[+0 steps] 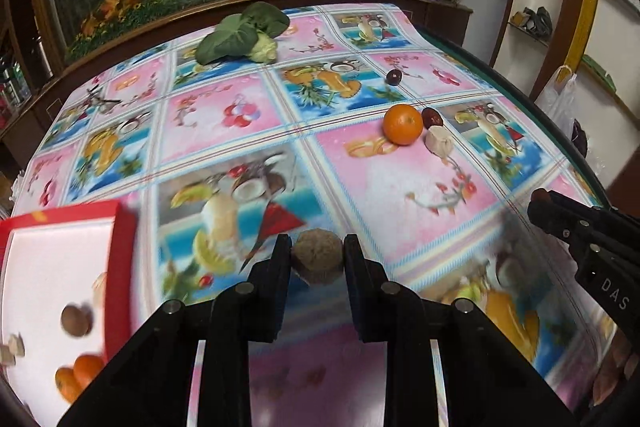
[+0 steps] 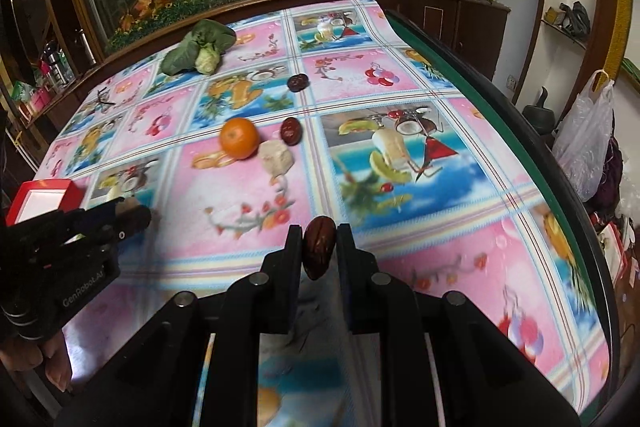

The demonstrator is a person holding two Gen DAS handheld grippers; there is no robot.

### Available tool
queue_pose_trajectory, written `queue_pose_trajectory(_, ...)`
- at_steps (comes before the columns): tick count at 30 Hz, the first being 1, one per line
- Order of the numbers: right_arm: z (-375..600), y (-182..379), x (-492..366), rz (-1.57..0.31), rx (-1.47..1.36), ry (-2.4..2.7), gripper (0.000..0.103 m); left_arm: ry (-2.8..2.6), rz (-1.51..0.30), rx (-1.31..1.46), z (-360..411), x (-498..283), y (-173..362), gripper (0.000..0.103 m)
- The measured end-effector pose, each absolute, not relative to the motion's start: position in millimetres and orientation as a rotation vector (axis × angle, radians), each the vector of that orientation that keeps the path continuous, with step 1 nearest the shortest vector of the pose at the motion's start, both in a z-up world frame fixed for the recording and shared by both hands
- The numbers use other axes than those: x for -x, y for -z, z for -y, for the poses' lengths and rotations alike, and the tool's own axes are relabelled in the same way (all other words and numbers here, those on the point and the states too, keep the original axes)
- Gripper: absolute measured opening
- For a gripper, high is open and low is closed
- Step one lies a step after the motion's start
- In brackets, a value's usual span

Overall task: Organize fruits
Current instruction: 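Carry the red date and beige bread ball over the white tray with both tools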

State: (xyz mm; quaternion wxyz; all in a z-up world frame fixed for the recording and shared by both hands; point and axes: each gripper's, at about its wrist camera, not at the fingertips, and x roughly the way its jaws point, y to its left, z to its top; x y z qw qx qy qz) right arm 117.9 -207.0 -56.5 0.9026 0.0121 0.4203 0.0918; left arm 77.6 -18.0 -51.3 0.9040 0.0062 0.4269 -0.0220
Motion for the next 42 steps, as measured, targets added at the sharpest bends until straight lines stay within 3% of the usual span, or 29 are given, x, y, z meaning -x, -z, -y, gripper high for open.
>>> queue_pose_trajectory(31,161,26,1,-0.764,-0.037,-0.258,0.019,0.111,-0.757,0.103,-45,32,21,0.025)
queue_pose_trajectory(42,150,27,16,-0.748,-0.057,-0.319,0.018,-0.015,-0.700,0.177,-106,66,8,0.025)
